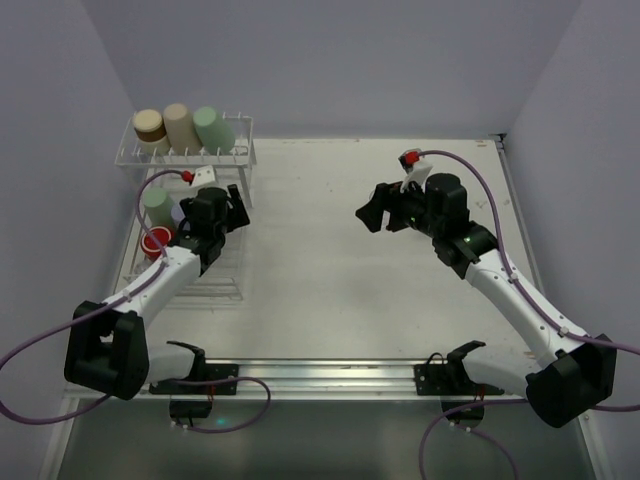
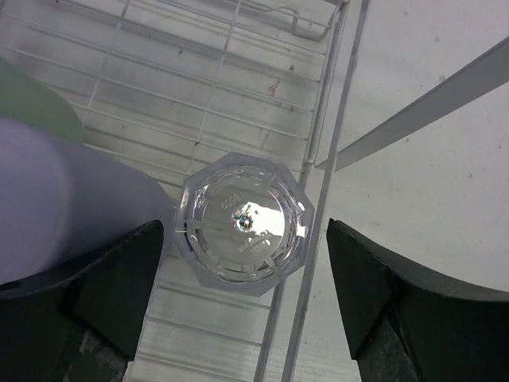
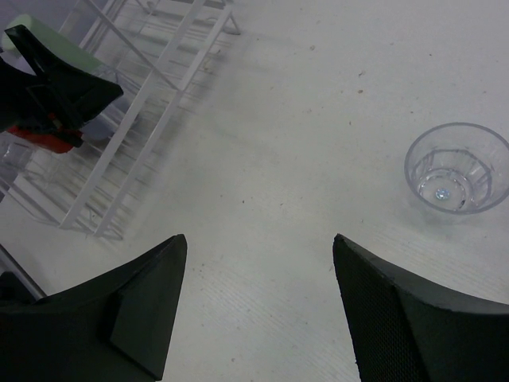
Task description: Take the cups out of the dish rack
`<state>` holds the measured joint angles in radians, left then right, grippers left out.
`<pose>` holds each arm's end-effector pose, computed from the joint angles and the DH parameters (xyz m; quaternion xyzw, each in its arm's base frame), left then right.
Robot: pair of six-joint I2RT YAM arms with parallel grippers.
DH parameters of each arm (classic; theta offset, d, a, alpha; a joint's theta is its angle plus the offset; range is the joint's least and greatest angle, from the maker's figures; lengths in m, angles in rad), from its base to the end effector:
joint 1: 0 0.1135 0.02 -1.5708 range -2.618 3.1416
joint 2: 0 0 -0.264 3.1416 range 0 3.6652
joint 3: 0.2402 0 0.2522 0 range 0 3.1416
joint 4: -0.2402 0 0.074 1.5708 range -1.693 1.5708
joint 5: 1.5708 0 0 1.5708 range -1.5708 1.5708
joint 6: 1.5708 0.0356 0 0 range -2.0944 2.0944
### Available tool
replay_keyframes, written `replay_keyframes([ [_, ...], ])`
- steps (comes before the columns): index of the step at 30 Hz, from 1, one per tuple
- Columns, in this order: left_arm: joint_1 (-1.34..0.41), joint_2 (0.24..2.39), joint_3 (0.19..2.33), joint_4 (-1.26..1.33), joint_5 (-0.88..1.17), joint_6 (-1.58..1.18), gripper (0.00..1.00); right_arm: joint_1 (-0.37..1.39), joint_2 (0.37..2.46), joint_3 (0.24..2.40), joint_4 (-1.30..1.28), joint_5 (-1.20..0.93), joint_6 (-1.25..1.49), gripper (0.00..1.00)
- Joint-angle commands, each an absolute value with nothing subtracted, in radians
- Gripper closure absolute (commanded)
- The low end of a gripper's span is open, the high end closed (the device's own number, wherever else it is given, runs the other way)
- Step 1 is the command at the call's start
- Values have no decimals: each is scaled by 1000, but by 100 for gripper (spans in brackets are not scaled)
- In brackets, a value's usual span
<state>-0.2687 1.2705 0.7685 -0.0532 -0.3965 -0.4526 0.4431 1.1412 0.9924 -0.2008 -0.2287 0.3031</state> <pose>0.2700 -0.0601 0.2441 -0.1740 0.8443 -0.0072 0.5068 0.2344 0.1202 0.3393 -0.1222 0.8074 0.2947 0.4964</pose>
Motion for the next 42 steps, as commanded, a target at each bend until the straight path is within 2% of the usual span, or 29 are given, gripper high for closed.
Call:
replay_keyframes([
  [1,-265,1307,811,41,-454,-439,13,443,1129,985,-153,-255,318,24],
  [7,-265,1348,836,58,-468,-433,17,445,1137,986,-150,-270,319,24],
  [10,-265,1348,828,63,-471,-436,32,445,1143,989,-155,-276,319,24],
  [14,-267,1315,805,58,-472,-436,58,443,1135,988,-153,-276,322,24],
  [17,-271,1257,782,37,-468,-445,68,445,1126,985,-153,-282,327,24],
  [21,-282,1138,764,2,-416,-460,75,445,1105,968,-112,-333,362,24],
  [24,-282,1028,767,-87,-345,-480,80,457,1092,948,-62,-396,429,19],
  [28,-282,867,766,-183,-226,-517,83,578,1075,919,9,-327,520,9],
  [31,-282,752,723,-186,-86,-596,85,672,1057,801,284,-342,688,6],
  [33,-282,706,694,-140,50,-669,86,712,1072,709,532,-382,788,6],
  [36,-282,641,628,-31,216,-779,88,744,1132,680,682,-394,882,7],
  [42,-284,592,497,207,403,-974,90,756,1256,742,724,-495,899,10],
])
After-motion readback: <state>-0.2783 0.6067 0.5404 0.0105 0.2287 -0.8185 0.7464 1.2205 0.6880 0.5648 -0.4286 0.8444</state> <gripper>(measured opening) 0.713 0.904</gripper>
